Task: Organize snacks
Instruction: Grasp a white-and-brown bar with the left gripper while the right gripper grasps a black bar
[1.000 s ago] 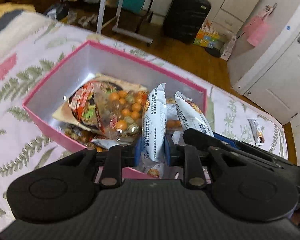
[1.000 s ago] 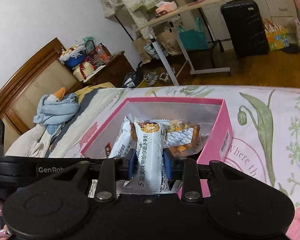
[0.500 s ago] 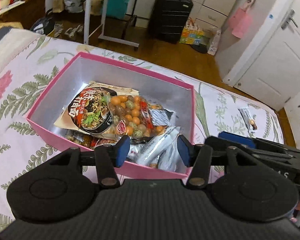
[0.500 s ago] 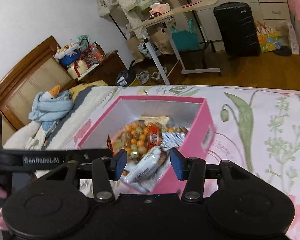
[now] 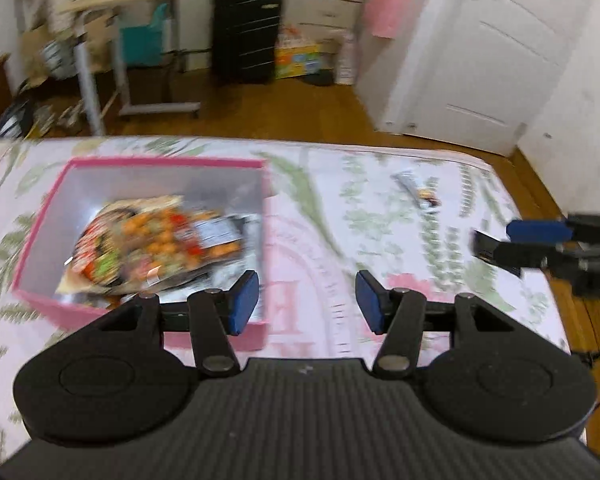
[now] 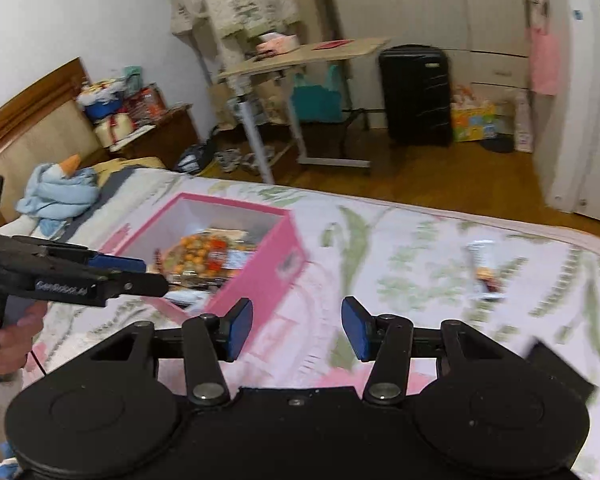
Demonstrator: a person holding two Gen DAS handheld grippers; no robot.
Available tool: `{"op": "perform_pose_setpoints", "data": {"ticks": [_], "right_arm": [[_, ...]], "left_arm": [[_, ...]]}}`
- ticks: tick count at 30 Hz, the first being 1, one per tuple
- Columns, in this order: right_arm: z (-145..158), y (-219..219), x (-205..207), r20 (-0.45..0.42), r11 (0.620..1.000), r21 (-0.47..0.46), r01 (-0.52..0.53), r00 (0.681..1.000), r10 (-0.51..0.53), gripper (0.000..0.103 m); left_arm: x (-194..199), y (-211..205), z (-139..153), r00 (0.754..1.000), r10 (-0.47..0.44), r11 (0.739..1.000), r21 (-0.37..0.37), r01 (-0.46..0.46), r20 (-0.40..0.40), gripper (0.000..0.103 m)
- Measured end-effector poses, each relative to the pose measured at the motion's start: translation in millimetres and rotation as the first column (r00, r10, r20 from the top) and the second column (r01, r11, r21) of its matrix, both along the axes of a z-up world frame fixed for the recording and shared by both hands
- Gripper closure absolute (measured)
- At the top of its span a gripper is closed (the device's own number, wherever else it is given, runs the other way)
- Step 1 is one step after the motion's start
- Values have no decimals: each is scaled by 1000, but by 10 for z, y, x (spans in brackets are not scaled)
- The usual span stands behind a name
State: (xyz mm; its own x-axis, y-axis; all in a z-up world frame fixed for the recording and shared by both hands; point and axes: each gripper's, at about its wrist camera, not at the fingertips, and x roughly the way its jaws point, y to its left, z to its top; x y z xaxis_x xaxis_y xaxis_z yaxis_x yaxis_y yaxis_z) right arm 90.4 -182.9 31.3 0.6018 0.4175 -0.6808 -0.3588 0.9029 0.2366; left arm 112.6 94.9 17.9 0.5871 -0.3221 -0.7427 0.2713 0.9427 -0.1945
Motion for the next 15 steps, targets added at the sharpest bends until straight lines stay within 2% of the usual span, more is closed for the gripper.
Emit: {"op": "perform_pose_setpoints", "data": {"ticks": [5, 8, 11, 15], "right_arm": [[-1, -514, -87, 4, 993, -69, 94, 996, -94, 40], [-123, -838, -120, 9, 983, -104, 152, 988, -152, 36], [-309, -1138, -115, 19, 969, -124, 213, 977, -212, 35], [-635, -1550, -50, 47, 946, -126, 300, 954, -296, 21]], "left_arm": [[28, -546, -67, 992, -119, 993, 0, 120, 39, 45], [115, -898, -165, 982, -178, 984, 5, 178, 56, 37], [263, -1226, -294, 974, -215, 977, 15, 214, 67, 34], [599, -1610, -531, 973, -224, 975, 18, 224, 58, 33]]}}
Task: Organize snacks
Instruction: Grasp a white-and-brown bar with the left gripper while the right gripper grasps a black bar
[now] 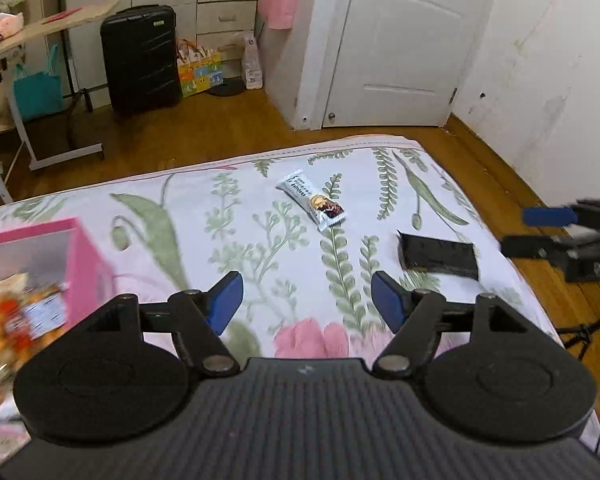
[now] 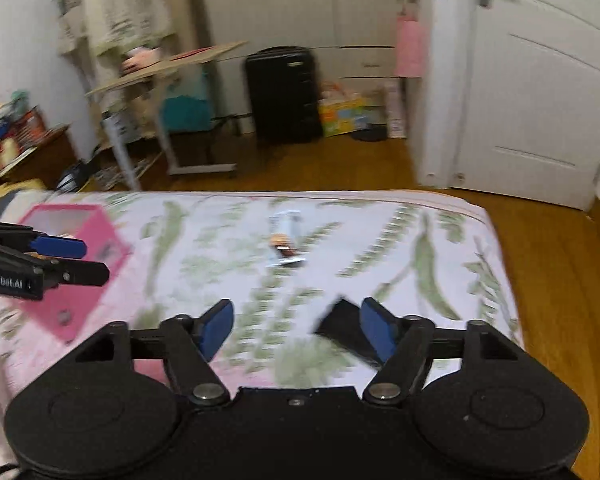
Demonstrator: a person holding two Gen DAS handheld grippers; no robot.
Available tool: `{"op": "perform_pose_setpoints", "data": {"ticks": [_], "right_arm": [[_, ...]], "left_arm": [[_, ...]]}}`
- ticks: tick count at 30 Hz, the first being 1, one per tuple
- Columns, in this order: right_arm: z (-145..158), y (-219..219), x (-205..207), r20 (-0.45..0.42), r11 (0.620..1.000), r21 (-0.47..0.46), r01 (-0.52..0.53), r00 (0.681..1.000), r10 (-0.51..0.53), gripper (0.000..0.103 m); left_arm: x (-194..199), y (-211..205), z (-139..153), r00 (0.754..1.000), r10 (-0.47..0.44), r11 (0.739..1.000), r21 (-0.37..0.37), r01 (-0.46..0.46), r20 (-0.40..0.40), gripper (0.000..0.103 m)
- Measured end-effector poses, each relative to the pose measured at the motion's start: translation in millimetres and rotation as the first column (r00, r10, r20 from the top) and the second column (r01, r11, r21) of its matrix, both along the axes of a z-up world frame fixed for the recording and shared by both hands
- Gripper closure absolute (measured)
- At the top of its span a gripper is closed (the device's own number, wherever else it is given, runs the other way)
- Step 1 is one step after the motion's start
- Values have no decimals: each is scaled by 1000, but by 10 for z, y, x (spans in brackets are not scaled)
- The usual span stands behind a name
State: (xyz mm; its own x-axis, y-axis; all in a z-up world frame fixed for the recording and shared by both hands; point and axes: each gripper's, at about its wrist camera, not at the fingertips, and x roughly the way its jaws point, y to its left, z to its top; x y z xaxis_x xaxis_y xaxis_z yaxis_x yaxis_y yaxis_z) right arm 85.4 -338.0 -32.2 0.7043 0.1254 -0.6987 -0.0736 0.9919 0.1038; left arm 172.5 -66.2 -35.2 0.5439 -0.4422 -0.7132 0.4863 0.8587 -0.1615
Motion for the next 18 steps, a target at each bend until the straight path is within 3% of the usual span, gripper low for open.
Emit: {"op": "perform_pose_setpoints", "data": {"ticks": [3, 7, 10, 14, 18], "right_arm": [[-252, -179, 115, -18, 999, -36, -9, 1000, 9, 17], [-547, -289, 355, -84, 988, -93, -124, 990, 116, 16], [-740, -317, 515, -135, 963, -138, -232, 967, 214, 16], [-979, -272, 710, -200, 909, -215, -358, 927, 317, 18], [-1137, -299, 884, -258, 887, -222, -405, 902, 347, 22]], "left_arm": [[275, -245, -195, 1000, 10, 1000, 24, -10, -4, 33], [648, -544, -429, 1000, 8, 1000, 16, -8, -15, 33], [876, -729, -554, 1000, 23, 999, -24, -23, -8, 33], [1210, -999, -725, 998, 64, 998, -9, -64, -20, 33], [1518, -1179, -857, 994, 110, 994, 14, -109, -24, 33]]}}
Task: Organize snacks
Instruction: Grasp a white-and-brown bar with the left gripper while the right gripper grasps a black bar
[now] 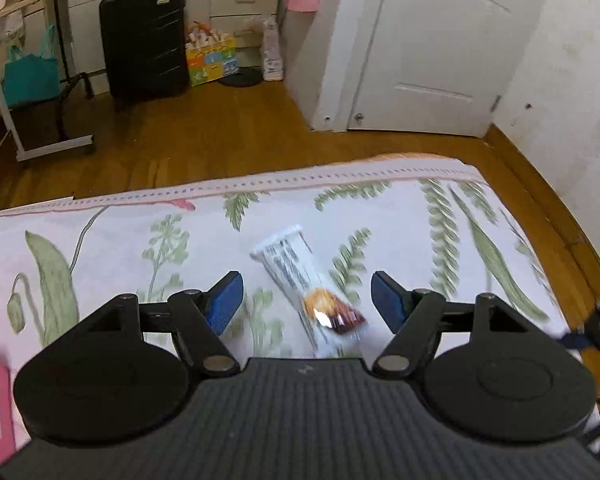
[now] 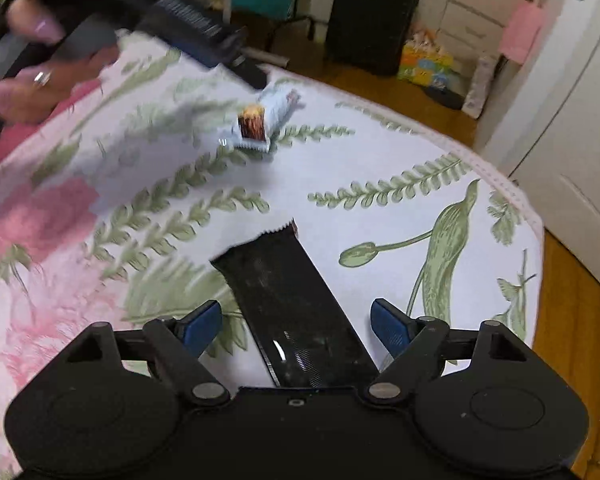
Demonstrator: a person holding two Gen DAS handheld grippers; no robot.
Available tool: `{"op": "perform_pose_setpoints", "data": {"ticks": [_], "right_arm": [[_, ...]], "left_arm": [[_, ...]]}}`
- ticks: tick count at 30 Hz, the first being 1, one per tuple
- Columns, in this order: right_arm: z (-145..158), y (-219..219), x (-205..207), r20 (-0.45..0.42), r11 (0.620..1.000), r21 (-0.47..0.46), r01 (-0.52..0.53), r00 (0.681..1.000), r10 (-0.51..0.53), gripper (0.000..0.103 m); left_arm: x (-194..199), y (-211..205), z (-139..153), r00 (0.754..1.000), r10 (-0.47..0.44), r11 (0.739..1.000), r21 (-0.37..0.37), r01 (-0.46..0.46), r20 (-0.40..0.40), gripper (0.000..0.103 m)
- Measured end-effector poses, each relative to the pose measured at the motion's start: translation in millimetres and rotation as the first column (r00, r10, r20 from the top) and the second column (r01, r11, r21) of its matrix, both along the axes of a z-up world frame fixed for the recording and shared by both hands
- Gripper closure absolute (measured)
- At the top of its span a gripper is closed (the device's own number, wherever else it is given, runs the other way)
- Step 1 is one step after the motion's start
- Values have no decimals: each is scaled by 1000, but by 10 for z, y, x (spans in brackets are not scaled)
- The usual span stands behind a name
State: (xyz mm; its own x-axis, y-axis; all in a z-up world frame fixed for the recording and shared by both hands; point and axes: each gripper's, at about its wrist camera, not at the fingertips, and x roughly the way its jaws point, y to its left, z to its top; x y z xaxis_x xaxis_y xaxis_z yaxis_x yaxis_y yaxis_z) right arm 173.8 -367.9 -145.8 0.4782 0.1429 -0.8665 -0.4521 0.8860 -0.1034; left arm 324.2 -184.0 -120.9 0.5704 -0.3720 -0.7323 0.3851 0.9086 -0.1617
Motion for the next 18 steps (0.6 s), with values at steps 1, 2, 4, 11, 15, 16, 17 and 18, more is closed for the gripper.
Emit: {"op": "perform_pose_setpoints", "data": {"ticks": [1, 2, 4, 11, 15, 16, 17, 18], "right_arm": [[-40, -12, 39, -14, 1000, -14, -3, 1000, 3, 23], [-66, -33, 66, -19, 1000, -28, 3, 1000, -3, 26], [-69, -132, 122, -31, 998, 21, 57, 998, -56, 31], [-43, -417, 129, -94, 909, 234, 345, 939, -332, 34], [-95, -188, 47, -42, 964, 98, 247, 969, -244, 33], [-108, -148, 63, -26, 970, 72, 231, 973, -230, 33], [-123, -132, 63, -10, 974, 57, 221, 975, -221, 36], [-122, -115, 66, 11, 973, 50, 223, 975, -224, 41]], "left_arm": [[69, -39, -40, 1000, 15, 1000, 14, -14, -10, 33], [133, -72, -82, 999, 22, 1000, 22, -21, -30, 34], [226, -122, -188, 997, 25, 999, 24, -23, -72, 35], [238, -194, -446, 986, 86, 996, 14, -84, -146, 36], [227, -226, -451, 986, 108, 993, 60, -101, -127, 64], [219, -219, -443, 988, 103, 993, 71, -95, -119, 71], [218, -202, -439, 988, 98, 993, 75, -89, -117, 72], [217, -170, -429, 988, 92, 994, 65, -85, -125, 73]]}}
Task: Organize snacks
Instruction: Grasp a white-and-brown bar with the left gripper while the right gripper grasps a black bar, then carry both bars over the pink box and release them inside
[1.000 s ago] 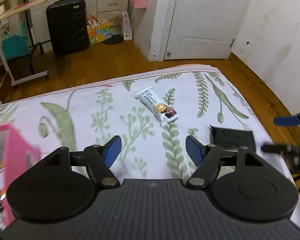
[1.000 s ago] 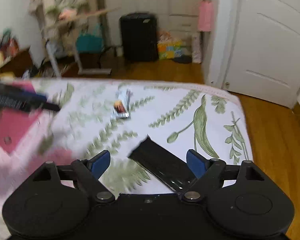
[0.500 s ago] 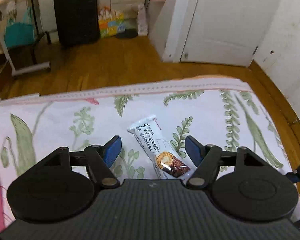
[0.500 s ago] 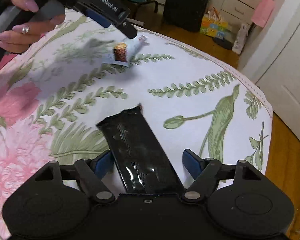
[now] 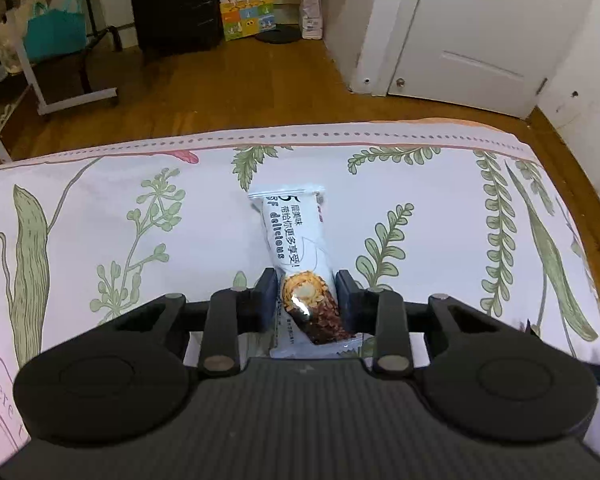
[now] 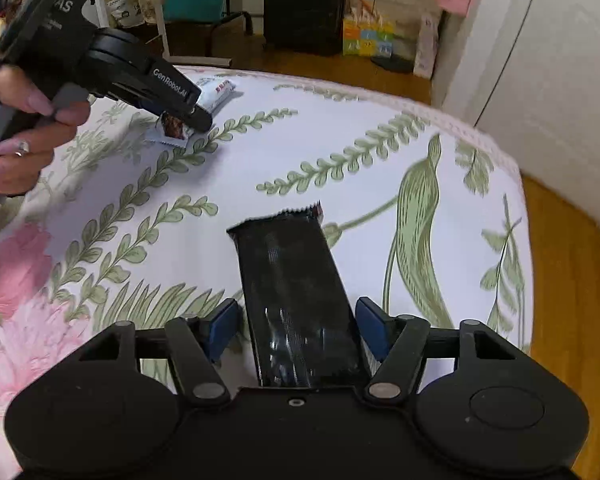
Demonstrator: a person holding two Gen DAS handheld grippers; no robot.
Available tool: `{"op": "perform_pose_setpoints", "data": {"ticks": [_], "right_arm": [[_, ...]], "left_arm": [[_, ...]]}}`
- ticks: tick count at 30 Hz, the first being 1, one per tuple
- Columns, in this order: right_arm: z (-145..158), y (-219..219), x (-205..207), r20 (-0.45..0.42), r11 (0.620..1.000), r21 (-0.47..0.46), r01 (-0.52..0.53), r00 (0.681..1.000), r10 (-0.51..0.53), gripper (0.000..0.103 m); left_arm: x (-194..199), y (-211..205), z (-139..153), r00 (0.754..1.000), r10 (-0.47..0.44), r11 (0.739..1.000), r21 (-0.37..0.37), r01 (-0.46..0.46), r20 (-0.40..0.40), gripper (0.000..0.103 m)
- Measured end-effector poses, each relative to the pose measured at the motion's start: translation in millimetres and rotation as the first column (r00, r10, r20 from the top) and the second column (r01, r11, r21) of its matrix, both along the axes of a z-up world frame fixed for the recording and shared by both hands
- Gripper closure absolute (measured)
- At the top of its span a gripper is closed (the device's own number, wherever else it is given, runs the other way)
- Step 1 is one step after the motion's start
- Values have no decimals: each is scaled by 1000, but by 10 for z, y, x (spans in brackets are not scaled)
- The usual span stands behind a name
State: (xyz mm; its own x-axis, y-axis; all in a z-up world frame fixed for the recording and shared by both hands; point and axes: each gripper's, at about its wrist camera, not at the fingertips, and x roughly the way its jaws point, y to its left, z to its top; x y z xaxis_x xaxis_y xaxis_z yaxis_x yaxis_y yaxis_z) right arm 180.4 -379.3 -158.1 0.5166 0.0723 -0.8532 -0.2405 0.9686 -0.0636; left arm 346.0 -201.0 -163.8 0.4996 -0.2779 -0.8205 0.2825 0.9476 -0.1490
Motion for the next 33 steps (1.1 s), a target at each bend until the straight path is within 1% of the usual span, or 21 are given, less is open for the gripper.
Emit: {"op": "perform_pose_setpoints", "data": {"ticks": [1, 3, 6, 9, 11, 15, 17, 22, 27, 29, 31, 33], "right_arm": [[22, 0, 7, 16, 1000, -6, 18, 1000, -18, 45], [40, -13, 38, 32, 998, 4, 65, 997, -65, 46], [52, -16, 52, 37, 992, 9, 129, 991, -129, 47], [139, -17, -33, 42, 978, 67, 199, 978, -202, 47], [207, -3, -115, 36, 966, 117, 229, 971, -235, 47], [268, 140, -248, -9, 954, 147, 260, 965, -261, 47], [287, 220, -320, -37, 950, 158, 268, 963, -266, 47], [355, 447, -536, -78, 939, 211, 272, 962, -261, 47], [483, 718, -745, -82, 941, 245, 235, 972, -221, 47], [525, 806, -820, -89, 940, 257, 227, 974, -210, 47], [566, 891, -887, -112, 941, 265, 208, 976, -184, 47], [620, 983, -944, -136, 950, 250, 185, 978, -155, 47]], "left_arm": [[-4, 31, 20, 1000, -1, 1000, -10, 1, -7, 74], [-34, 78, 44, 1000, -12, 1000, -15, 12, -12, 76], [-108, 133, 75, 1000, -28, 999, 16, 29, -13, 76], [-219, 199, 126, 998, -57, 998, 38, 58, -36, 76], [-321, 251, 172, 995, -80, 996, 44, 83, -54, 76], [-572, 372, 239, 987, -138, 989, 48, 142, -78, 76], [-717, 444, 274, 983, -158, 986, 46, 162, -91, 76], [-1024, 676, 387, 979, -166, 986, 4, 168, -121, 76], [-1310, 868, 588, 977, -186, 982, 14, 188, -103, 76], [-1419, 973, 696, 976, -193, 981, 7, 195, -99, 76], [-1513, 1070, 781, 971, -213, 976, 13, 216, -111, 76], [-1587, 1201, 846, 963, -231, 972, 15, 235, -140, 76]]}}
